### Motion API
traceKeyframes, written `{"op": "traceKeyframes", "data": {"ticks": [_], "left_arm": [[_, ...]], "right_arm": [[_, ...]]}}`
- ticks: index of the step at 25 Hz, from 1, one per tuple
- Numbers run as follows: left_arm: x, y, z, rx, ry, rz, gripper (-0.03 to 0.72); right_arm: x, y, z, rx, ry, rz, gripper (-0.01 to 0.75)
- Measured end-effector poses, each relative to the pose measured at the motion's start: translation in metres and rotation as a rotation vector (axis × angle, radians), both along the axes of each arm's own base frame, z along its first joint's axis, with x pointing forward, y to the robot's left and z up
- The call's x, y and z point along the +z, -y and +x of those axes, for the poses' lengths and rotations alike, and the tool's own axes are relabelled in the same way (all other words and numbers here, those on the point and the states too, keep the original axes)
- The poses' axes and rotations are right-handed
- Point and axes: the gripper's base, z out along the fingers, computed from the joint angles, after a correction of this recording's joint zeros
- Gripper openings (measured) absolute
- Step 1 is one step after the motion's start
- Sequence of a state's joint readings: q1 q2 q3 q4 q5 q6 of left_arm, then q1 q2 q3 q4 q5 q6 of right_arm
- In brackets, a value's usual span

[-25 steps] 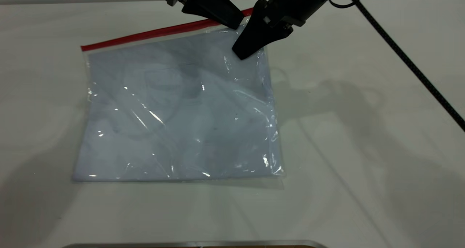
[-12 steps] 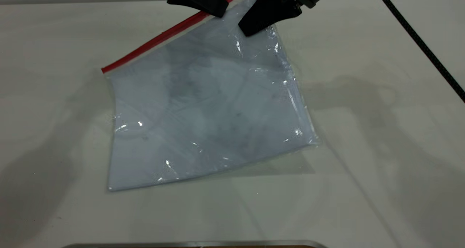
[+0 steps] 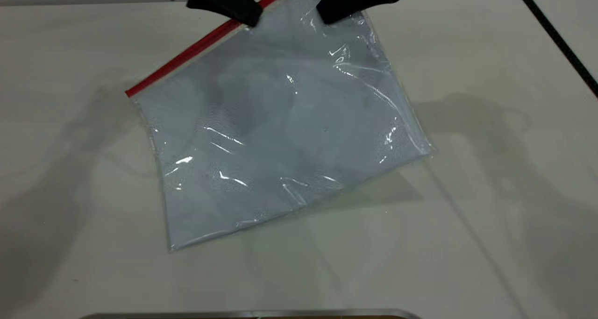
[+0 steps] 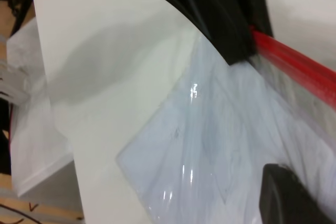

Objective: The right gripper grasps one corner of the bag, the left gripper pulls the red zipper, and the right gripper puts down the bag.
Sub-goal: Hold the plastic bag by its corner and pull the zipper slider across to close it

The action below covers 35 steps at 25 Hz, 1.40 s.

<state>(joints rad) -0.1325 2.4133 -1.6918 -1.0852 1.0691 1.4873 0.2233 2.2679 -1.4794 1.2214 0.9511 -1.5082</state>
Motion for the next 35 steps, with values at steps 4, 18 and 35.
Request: {"op": "traceKeyframes", "data": {"ticks": [4,18,35], "left_arm": [[-0.005,-0.011,0.001,0.006,-0.009,0.069,0.063],[-0.021,-0.057,0.001,0.07,-0.12,0.367,0.075],[-0.024,-0.075,-0.001,0.127,-0.186,0.498,0.11]], "right_arm": [[0.001,0.01,0.004,-0.016,0.006,0.007,0.034],[0.001,0.046,0.014,-0.077,0.019,0.005,0.034],[0.001,0.052,0.016,-0.095,0.025,-0.004,0.034]]}}
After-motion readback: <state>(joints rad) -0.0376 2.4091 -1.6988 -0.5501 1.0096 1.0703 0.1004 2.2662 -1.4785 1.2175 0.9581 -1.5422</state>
